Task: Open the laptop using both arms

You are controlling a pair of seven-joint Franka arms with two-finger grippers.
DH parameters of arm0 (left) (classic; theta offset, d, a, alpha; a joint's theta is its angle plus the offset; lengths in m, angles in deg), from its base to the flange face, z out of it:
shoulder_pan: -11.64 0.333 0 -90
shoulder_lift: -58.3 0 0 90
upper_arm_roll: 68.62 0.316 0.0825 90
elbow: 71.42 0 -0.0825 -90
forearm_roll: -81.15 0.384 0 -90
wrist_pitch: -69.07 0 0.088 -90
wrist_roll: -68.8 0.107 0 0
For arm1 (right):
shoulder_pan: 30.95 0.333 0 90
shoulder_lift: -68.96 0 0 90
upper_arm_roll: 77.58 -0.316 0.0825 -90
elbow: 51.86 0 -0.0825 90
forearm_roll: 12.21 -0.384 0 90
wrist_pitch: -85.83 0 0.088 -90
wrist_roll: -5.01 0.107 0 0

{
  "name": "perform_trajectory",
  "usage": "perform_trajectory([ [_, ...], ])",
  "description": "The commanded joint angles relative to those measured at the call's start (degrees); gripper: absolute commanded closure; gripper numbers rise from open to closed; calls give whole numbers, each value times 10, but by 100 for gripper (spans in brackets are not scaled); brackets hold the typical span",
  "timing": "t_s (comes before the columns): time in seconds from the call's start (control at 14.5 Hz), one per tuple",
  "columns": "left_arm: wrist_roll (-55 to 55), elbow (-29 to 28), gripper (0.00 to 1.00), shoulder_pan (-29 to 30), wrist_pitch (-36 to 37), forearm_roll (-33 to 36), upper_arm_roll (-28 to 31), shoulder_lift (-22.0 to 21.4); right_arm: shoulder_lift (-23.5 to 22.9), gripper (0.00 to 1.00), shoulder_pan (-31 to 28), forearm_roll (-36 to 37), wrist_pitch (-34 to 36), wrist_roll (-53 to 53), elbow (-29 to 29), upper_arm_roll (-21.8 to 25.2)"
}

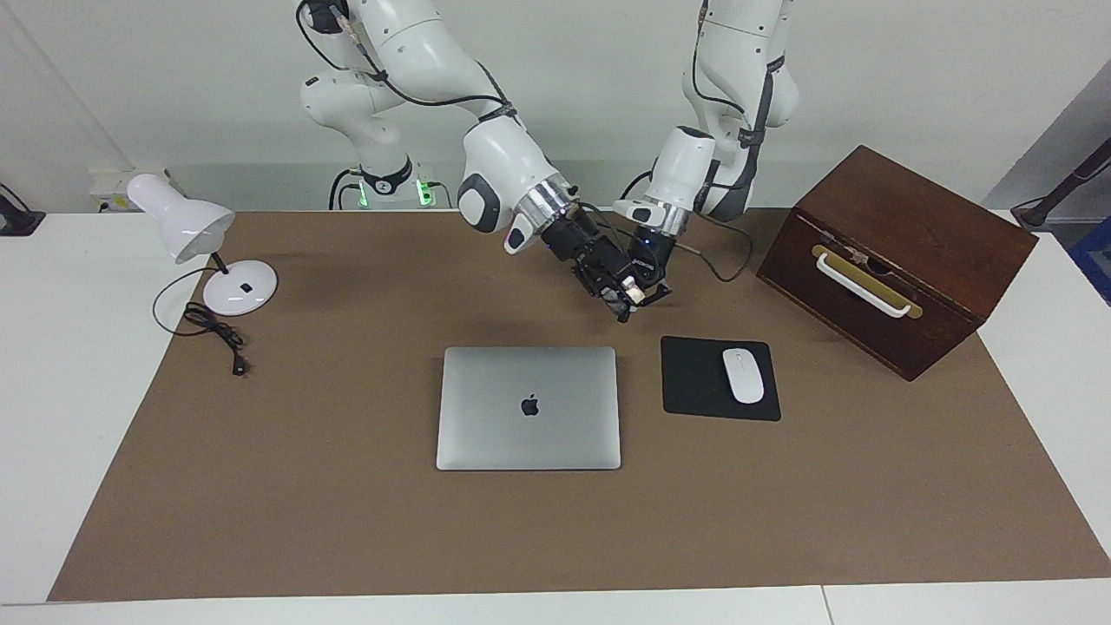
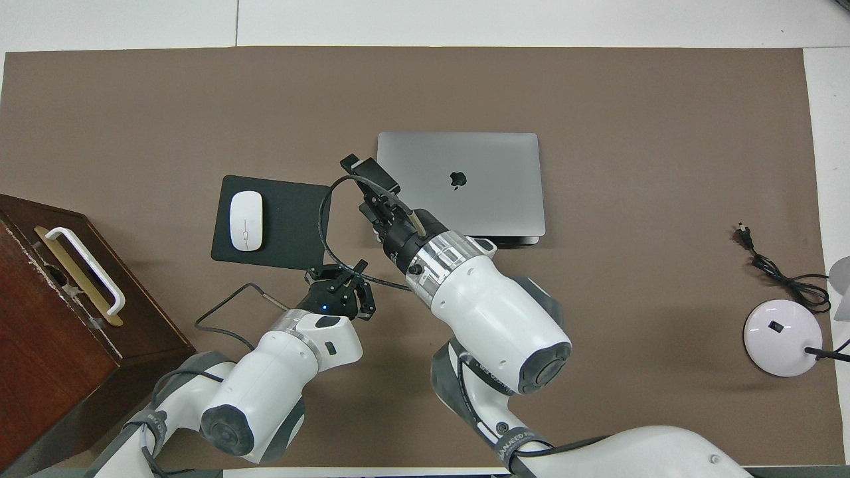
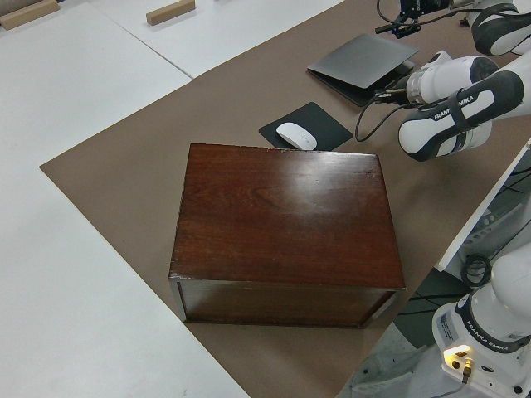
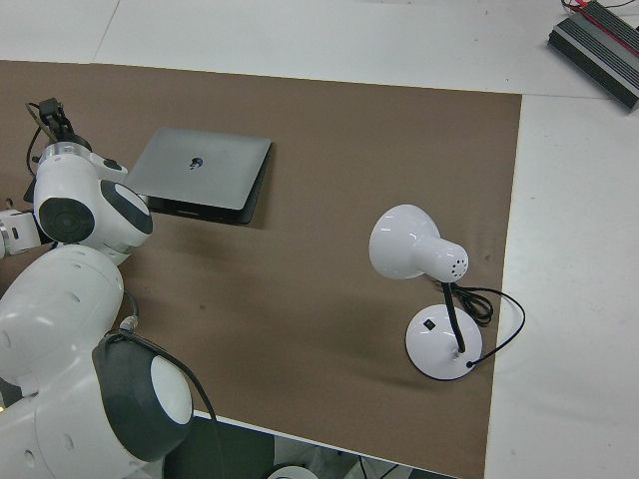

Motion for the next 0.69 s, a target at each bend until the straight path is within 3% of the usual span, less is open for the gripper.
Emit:
perform_trajectory([
  [0.0,13,17,100,-11,-14,-6,9,20,12,0,15,-21,-10,6,-22,8],
  [0.62,12,86,100,-10,-14,-6,9,90,-23,0,17,-24,-11,-4,3,17],
])
